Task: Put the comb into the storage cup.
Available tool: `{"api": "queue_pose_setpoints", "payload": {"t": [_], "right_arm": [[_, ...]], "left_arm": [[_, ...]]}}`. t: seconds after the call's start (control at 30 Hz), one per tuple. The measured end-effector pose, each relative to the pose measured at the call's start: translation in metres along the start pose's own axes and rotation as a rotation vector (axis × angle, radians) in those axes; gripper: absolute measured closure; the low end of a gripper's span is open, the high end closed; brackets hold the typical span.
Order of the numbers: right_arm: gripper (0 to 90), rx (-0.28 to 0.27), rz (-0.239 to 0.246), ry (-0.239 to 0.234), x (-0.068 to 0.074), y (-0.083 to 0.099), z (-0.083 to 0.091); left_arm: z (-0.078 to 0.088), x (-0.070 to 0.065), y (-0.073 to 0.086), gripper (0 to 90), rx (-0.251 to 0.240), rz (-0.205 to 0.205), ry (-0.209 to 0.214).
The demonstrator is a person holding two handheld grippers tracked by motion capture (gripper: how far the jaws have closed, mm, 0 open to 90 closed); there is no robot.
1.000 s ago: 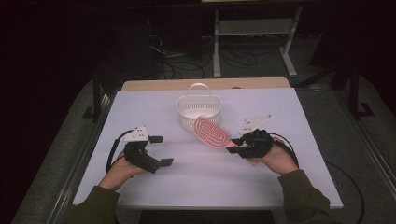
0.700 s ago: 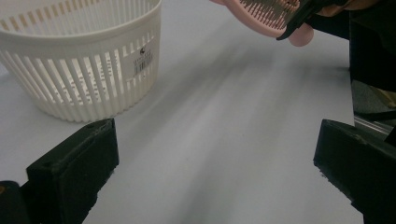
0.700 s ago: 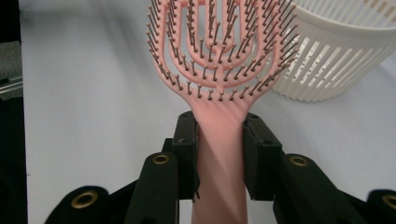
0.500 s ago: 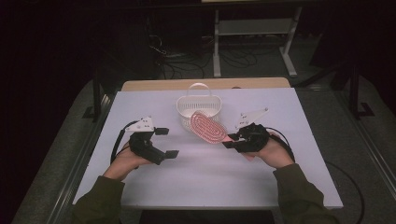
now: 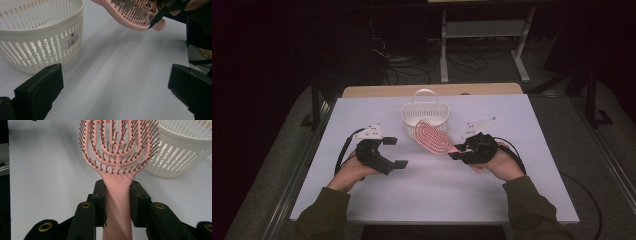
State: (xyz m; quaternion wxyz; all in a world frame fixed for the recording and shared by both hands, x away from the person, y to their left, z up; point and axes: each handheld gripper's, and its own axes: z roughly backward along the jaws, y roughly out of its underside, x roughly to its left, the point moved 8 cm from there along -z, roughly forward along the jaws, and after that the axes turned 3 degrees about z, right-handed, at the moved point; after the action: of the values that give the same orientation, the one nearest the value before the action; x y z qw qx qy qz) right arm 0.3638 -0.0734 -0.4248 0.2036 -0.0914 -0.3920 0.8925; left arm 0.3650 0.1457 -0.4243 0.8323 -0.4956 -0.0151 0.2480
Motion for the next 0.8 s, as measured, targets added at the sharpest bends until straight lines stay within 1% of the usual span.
{"api": "queue_pose_setpoints", "payload": {"t": [0.07, 0.2, 0.33, 0.53, 0.8], "right_arm": [[68.8, 0.006, 0.004, 0.006, 0.0012, -0.0001, -0.0013], [68.8, 0.000, 0.011, 0.003, 0.0036, -0.0016, -0.0028], [68.8, -0.002, 0.012, 0.005, 0.0041, -0.0016, -0.0034], [68.8, -0.009, 0.006, 0.007, 0.0042, -0.0022, -0.0034], [68.8, -0.014, 0.000, 0.002, 0.0078, -0.0034, -0.0073]], "left_arm": [[-0.0025, -0.0010, 0.0019, 0.0, 0.007, 0.004, 0.000], [-0.0063, -0.0037, 0.0039, 0.0, 0.019, 0.009, 0.007], [-0.0085, -0.0047, 0.0048, 0.0, 0.021, 0.009, 0.006], [-0.0098, -0.0046, 0.0057, 0.0, 0.017, 0.025, 0.001], [-0.0089, -0.0054, 0.0047, 0.0, 0.013, 0.025, -0.007]]}}
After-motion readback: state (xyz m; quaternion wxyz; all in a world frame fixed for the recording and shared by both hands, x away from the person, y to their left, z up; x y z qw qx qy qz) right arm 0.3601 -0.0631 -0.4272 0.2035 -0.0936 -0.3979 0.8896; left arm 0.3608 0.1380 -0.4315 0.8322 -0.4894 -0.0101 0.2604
